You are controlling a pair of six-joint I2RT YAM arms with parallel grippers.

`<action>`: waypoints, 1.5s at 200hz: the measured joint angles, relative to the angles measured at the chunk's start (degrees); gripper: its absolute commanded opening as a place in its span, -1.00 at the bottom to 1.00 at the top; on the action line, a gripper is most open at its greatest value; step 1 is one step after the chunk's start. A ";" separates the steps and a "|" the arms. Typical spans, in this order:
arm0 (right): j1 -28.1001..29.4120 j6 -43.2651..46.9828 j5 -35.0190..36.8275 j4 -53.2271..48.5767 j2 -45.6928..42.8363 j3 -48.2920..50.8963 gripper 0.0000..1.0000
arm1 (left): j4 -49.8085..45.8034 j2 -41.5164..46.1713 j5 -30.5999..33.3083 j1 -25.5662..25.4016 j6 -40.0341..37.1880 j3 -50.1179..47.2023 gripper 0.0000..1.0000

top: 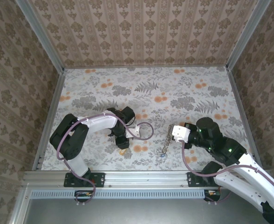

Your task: Put the keys on the keyring

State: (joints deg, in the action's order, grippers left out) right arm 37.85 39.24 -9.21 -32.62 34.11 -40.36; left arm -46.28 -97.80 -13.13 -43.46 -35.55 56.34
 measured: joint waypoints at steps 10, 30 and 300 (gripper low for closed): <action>0.00 0.02 0.00 0.00 0.00 0.00 -1.00 | 0.07 0.00 0.11 -0.04 0.04 0.00 -0.48; 0.00 0.02 0.00 0.00 0.00 0.00 -1.00 | -0.50 -0.22 -0.33 -0.31 -0.13 -0.02 -0.64; 0.87 -10.14 -13.92 9.84 15.02 0.61 -1.00 | 31.43 20.63 -26.77 4.31 6.62 -11.13 -1.00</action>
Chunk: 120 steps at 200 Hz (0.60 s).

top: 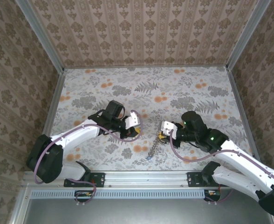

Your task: Put the keys on the keyring

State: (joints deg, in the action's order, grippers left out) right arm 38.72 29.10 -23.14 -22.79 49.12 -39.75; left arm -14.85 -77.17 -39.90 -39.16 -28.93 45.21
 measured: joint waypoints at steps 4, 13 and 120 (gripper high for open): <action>0.09 -0.24 -0.15 0.39 0.31 0.00 -1.00 | 1.03 0.31 -0.11 0.00 0.55 -0.42 -1.00; 0.17 -0.68 -0.46 1.40 1.03 0.00 -1.00 | 3.10 1.31 -0.52 0.00 1.55 -1.40 -1.00; 0.17 -2.16 -3.56 4.39 8.28 -0.59 -1.00 | 10.27 9.14 -0.66 -2.56 0.76 -3.08 -1.00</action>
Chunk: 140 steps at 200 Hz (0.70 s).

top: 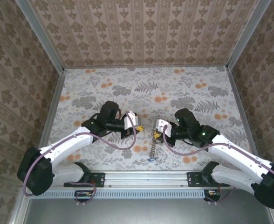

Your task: Put the keys on the keyring

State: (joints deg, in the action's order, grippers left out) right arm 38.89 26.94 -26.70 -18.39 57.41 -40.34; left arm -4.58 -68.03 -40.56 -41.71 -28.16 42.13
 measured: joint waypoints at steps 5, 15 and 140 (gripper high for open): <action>0.00 -0.07 -0.48 0.00 0.63 -0.22 -1.00 | 0.00 -0.04 0.11 -0.24 -0.26 0.26 -1.00; 0.00 -0.24 -1.40 -0.02 1.77 -0.74 -1.00 | 0.04 -0.17 0.26 -0.57 -1.05 0.74 -1.00; -2.40 -1.92 -8.85 -1.66 8.37 -6.23 -1.00 | -0.09 -0.59 0.44 -2.47 -9.90 1.57 -1.00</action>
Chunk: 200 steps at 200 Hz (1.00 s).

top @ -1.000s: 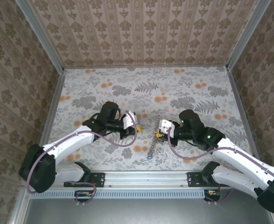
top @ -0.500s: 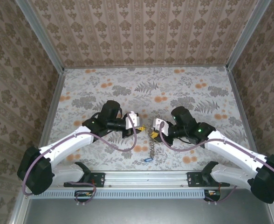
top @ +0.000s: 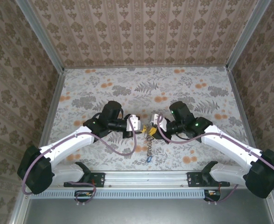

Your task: Put the keys on the keyring

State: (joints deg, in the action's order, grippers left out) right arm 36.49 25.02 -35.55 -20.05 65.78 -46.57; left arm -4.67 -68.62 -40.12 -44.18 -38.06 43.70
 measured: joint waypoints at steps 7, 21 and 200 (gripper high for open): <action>-0.11 -0.17 -0.09 -0.07 0.09 0.00 -1.00 | 0.00 0.00 0.00 -0.11 -0.39 0.02 -1.00; -0.50 -0.59 -0.35 -0.04 0.17 0.00 -1.00 | -0.02 0.00 -0.02 -0.15 -1.11 0.02 -1.00; -3.10 -4.96 -4.37 -1.62 1.75 -0.55 -1.00 | -3.87 -1.14 -2.03 -1.29 -9.99 1.84 -1.00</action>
State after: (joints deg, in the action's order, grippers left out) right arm 33.39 20.05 -39.92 -21.67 67.53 -47.11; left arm -8.54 -69.76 -42.15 -45.47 -48.05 45.54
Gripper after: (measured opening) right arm 0.046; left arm 0.061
